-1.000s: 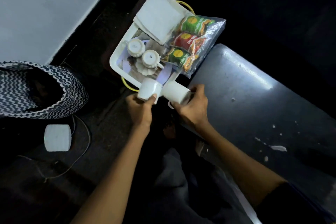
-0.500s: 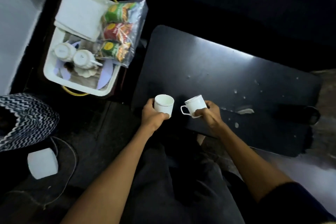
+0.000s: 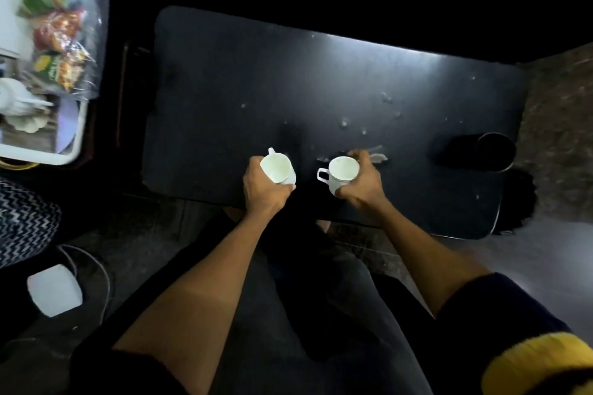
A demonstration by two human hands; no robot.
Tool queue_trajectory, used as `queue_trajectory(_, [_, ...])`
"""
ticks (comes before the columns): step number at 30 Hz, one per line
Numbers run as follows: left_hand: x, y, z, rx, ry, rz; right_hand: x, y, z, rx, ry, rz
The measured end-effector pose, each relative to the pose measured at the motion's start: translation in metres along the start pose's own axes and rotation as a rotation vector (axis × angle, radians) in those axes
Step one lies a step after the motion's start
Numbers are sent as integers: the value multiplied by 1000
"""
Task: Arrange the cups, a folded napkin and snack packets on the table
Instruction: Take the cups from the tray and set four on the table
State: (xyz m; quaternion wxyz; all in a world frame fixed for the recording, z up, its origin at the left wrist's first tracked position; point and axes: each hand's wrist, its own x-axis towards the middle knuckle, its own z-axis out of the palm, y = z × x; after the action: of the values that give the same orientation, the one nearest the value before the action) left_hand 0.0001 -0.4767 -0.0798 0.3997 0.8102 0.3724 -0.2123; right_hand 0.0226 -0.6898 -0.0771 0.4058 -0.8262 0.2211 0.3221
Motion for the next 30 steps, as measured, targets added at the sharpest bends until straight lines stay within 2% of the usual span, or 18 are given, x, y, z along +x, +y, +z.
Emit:
queue_trajectory(6, [-11,6,42,91,39,98,16,20,-14,-255,-38,-187])
queue_trajectory(13, [-8,4,56,187,38,224,21,28,-9,-527,-40,-427])
queue_trajectory(19, [-8,-2,61,258,32,286,20,38,-8,-671,-38,-428])
queue_trajectory(22, [-9,-4,62,283,39,269,17,40,-8,-645,-37,-379])
queue_trajectory(26, [-15,-1,56,391,-4,242,6,39,-7,-480,-15,-307])
queue_trajectory(30, [-21,0,38,562,37,468,-12,35,0,-181,123,-177])
